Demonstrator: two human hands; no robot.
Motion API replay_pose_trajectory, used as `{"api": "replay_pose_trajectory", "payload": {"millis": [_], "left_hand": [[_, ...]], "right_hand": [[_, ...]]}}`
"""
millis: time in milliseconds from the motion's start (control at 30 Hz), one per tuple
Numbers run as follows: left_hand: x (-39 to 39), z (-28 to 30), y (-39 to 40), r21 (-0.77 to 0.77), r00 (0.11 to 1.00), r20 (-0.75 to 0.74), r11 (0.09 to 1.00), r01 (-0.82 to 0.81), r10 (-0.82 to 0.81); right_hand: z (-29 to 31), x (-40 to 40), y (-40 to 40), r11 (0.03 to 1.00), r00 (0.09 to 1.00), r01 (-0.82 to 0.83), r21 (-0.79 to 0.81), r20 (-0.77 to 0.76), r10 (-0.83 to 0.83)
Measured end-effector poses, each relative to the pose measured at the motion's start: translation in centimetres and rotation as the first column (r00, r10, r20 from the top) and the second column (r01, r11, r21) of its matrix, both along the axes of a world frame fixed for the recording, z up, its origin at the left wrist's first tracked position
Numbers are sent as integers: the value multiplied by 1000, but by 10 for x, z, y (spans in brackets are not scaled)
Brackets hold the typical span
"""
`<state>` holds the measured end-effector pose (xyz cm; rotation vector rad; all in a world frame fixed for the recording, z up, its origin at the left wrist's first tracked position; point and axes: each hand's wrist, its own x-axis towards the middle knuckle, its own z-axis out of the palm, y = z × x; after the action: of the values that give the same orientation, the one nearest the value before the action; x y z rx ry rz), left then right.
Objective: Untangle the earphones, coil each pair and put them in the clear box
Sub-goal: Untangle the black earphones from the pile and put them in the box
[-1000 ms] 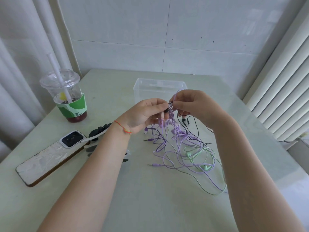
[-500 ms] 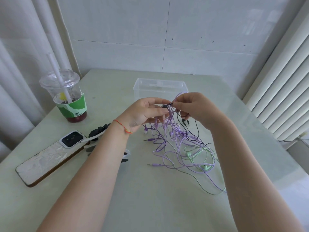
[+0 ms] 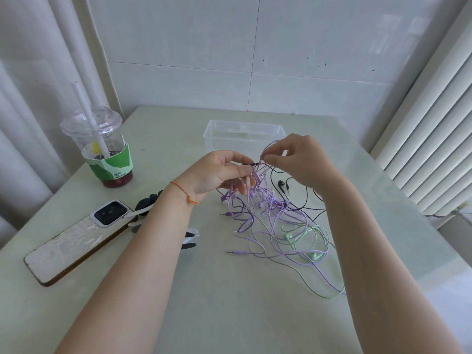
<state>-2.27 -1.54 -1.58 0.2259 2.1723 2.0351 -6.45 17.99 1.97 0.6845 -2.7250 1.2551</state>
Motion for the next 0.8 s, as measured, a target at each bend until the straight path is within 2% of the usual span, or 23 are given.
{"api": "replay_pose_trajectory", "payload": {"millis": [67,233,333,500,633,800], "left_hand": [[1,1,1,-3,999,1,999,43,-43],[3,2,1,5,994,2,994,110,-110],[4,1,2,-3,993,2,993,121,-121],[4,1,4,-57,993,15,991,119,-118],[4,3,2,-4,996,34,997,80,-80],[3,2,-3,-29,1000,-3,1000,6,-6]], "right_hand": [[-2,1,-1,1000,1000,-23,-15,19,23],[-2,2,1,990,970,-85,-109,217,107],[0,4,3,989,949,-120,-83,282,139],[-4,5,-2,985,966,-157,75,217,138],[-4,6,-2,987,969,-164,6,187,160],[-1,6,-3,988,980,-140,-60,133,147]]}}
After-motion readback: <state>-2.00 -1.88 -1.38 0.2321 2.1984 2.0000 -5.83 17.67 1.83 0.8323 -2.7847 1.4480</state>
